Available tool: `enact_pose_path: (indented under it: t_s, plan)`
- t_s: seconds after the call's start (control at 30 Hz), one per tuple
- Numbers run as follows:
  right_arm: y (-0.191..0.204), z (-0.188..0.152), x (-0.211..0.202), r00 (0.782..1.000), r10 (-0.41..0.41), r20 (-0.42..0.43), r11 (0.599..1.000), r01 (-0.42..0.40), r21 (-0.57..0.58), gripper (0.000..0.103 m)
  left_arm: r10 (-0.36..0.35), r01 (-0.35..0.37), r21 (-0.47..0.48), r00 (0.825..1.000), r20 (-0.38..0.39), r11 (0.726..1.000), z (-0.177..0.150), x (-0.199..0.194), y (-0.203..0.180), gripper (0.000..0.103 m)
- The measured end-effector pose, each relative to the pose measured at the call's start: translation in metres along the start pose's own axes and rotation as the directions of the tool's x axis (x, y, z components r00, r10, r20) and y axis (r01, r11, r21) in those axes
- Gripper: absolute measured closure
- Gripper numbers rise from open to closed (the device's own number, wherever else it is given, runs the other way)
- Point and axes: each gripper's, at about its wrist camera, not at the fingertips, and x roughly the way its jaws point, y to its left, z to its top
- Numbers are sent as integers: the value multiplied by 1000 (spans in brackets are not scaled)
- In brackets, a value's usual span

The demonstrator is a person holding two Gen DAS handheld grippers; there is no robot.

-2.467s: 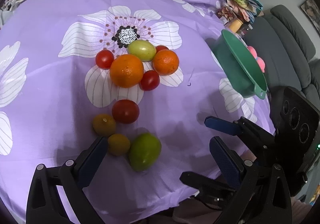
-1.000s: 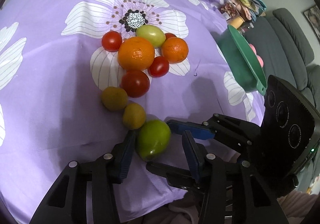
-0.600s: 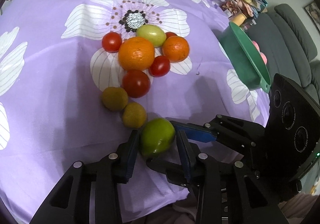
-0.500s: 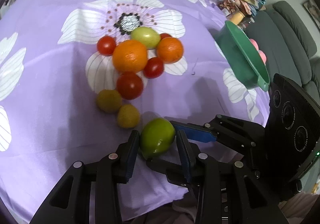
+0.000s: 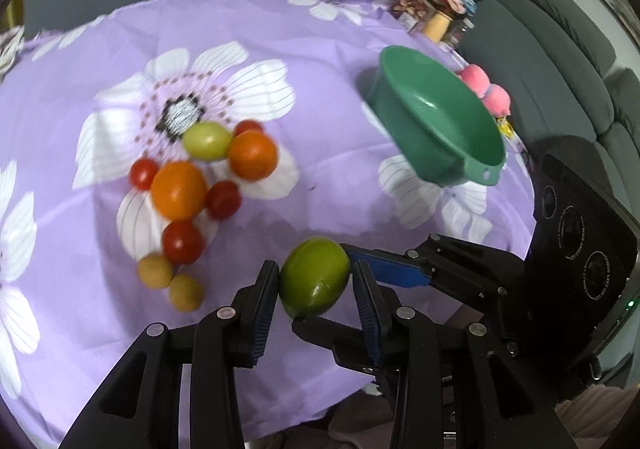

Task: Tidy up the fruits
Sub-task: 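Carry the lime over the green bowl and open the left gripper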

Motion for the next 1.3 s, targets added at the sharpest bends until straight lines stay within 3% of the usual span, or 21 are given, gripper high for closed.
enact_pose_path:
  t_s: [0.37,0.87,1.3]
  plan:
    - [-28,6,-42,991,-47,121,998,43,42,57,11,-14,127,1000,28,992,29,3,-50,65]
    - [-71,16,-90,959,-143,246,987,121,102,57,0,-15,288,999,54,958,71,15,-111,65]
    - [-116,22,-105,940,-226,256,966,181,186,57,-51,47,333,999,3,942,103,49,-140,65]
